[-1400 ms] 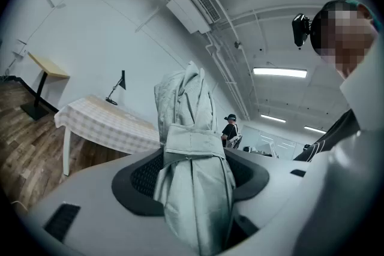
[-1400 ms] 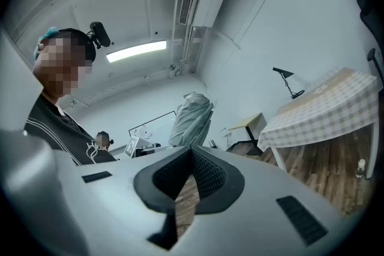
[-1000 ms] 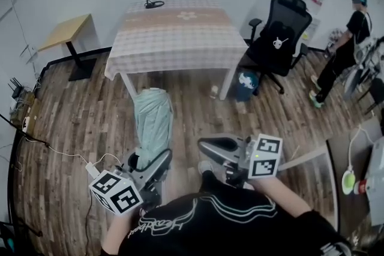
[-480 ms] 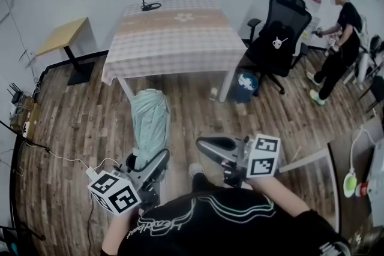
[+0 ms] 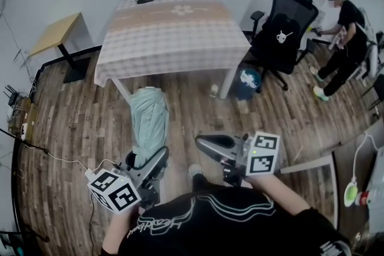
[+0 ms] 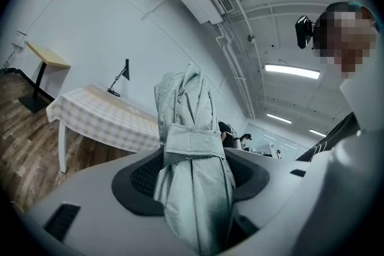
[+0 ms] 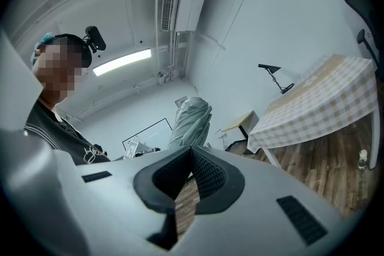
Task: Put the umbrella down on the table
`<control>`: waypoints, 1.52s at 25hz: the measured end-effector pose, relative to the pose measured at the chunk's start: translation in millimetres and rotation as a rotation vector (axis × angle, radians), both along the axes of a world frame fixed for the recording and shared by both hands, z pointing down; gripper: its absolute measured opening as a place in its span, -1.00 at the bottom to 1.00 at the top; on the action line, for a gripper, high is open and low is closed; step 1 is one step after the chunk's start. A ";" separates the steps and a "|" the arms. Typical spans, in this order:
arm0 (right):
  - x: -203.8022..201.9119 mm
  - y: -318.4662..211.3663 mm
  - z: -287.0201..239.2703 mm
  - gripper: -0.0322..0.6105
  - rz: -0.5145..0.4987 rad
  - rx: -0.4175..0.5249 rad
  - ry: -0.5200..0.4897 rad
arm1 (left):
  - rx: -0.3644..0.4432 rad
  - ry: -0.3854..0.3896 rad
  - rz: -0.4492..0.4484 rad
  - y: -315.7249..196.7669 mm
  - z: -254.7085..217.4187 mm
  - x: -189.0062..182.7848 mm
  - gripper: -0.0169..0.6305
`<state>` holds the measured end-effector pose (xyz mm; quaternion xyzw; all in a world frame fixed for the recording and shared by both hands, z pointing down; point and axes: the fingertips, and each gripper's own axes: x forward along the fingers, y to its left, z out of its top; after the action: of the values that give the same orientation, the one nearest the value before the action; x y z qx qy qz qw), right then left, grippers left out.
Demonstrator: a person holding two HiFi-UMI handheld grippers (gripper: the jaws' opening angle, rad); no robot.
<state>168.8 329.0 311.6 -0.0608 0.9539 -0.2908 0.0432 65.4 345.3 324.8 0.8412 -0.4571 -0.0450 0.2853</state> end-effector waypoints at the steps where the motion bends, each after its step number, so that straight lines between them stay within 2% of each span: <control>1: -0.4 -9.7 0.7 -0.86 0.001 -0.004 0.001 | -0.005 0.001 0.002 -8.8 1.4 -0.1 -0.13; 14: -12.7 -137.2 29.0 -0.86 -0.009 -0.095 0.021 | -0.111 0.009 -0.031 -121.5 37.8 -16.4 -0.13; 18: -15.7 -166.3 37.1 -0.86 -0.023 -0.109 0.021 | -0.104 0.030 -0.048 -149.5 39.6 -21.1 -0.13; 26: -21.2 -207.0 36.4 -0.86 -0.035 -0.077 -0.005 | -0.078 0.001 -0.074 -191.6 35.1 -28.1 -0.13; 38: -14.8 -227.4 25.3 -0.86 -0.018 -0.051 -0.031 | -0.049 -0.019 -0.097 -208.9 20.7 -32.7 -0.13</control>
<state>154.0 101.6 336.9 -0.0490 0.9458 -0.3163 0.0540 32.7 136.5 345.5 0.8111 -0.5011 -0.0398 0.2990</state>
